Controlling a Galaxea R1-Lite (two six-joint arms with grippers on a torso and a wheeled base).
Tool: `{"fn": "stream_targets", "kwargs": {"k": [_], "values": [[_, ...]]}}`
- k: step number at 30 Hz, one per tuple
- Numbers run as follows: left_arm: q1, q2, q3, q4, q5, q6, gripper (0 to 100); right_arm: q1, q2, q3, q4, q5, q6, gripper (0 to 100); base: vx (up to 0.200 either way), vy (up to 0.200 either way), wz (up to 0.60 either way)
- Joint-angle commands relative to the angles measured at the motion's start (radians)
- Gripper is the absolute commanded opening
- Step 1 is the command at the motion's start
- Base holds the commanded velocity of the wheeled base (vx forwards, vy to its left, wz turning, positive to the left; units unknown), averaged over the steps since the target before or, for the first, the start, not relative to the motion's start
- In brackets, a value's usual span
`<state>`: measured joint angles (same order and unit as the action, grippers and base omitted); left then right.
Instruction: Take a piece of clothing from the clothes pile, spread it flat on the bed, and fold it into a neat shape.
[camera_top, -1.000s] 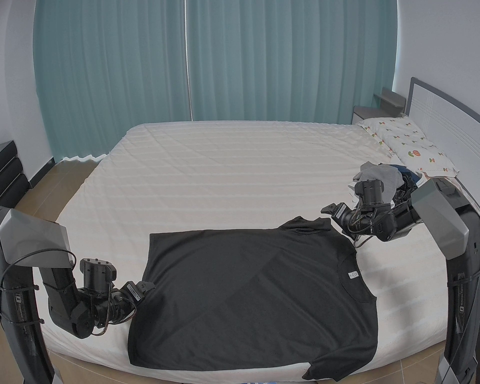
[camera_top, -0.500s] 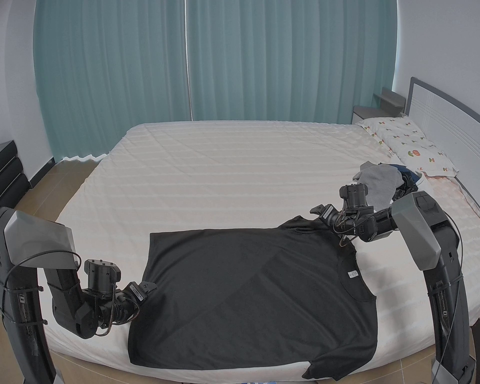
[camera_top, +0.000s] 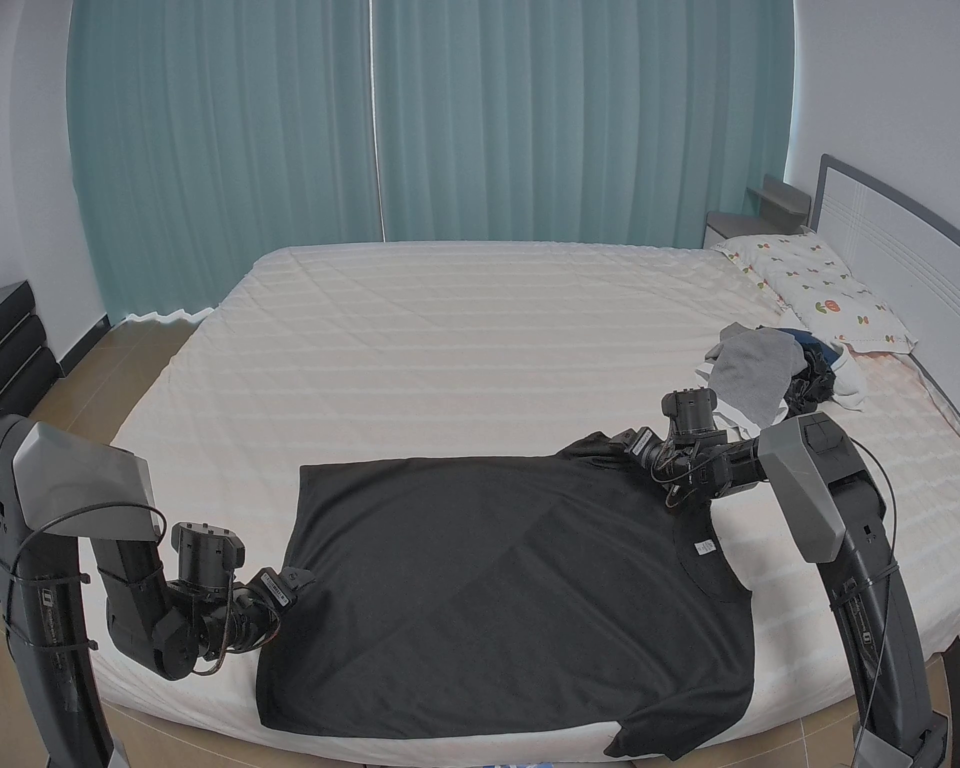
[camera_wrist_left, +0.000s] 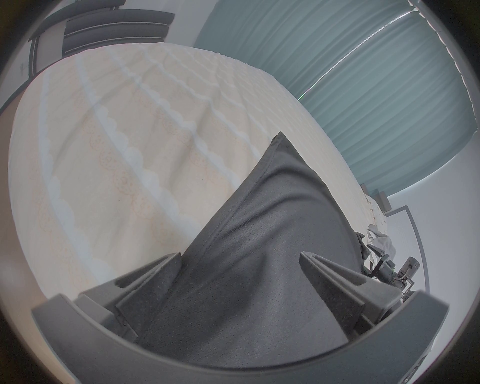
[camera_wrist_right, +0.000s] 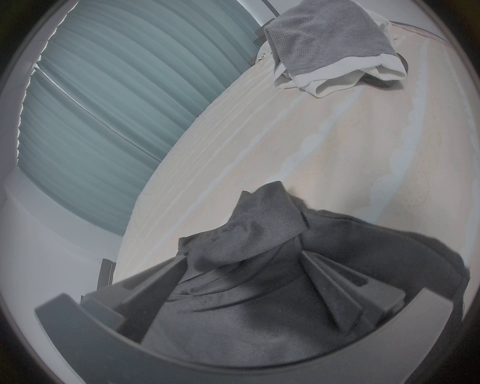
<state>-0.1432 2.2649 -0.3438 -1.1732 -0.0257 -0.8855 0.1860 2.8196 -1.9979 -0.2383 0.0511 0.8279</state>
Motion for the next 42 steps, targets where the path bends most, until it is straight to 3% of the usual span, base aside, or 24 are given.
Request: {"fn": "stream_targets", "kwargs": {"k": [1,16,22,23,33,42], "values": [[-0.003,0.005,0.0,0.0,0.006,0.0,100,-0.002,0.009,-0.002,-0.032,-0.002,0.002,0,0.0,0.0,0.0],[-0.006,0.007,-0.001,0.0,0.01,0.002,100,-0.036,-0.042,-0.002,-0.164,-0.01,-0.021,0,0.0,0.0,0.0],[-0.007,0.013,-0.001,0.0,0.012,0.007,100,-0.043,-0.035,-0.002,-0.151,-0.01,-0.046,0,0.0,0.0,0.0],[-0.006,0.013,-0.001,0.0,0.012,0.007,100,-0.043,-0.034,-0.002,-0.151,-0.01,-0.047,100,0.0,0.0,0.0],[-0.006,0.015,-0.001,0.0,0.012,0.007,100,-0.053,-0.042,-0.002,-0.15,-0.008,-0.055,100,0.0,0.0,0.0],[-0.007,0.015,-0.001,0.0,0.012,0.008,100,-0.118,-0.043,0.028,-0.156,0.013,-0.135,100,0.0,0.0,0.0]]}}
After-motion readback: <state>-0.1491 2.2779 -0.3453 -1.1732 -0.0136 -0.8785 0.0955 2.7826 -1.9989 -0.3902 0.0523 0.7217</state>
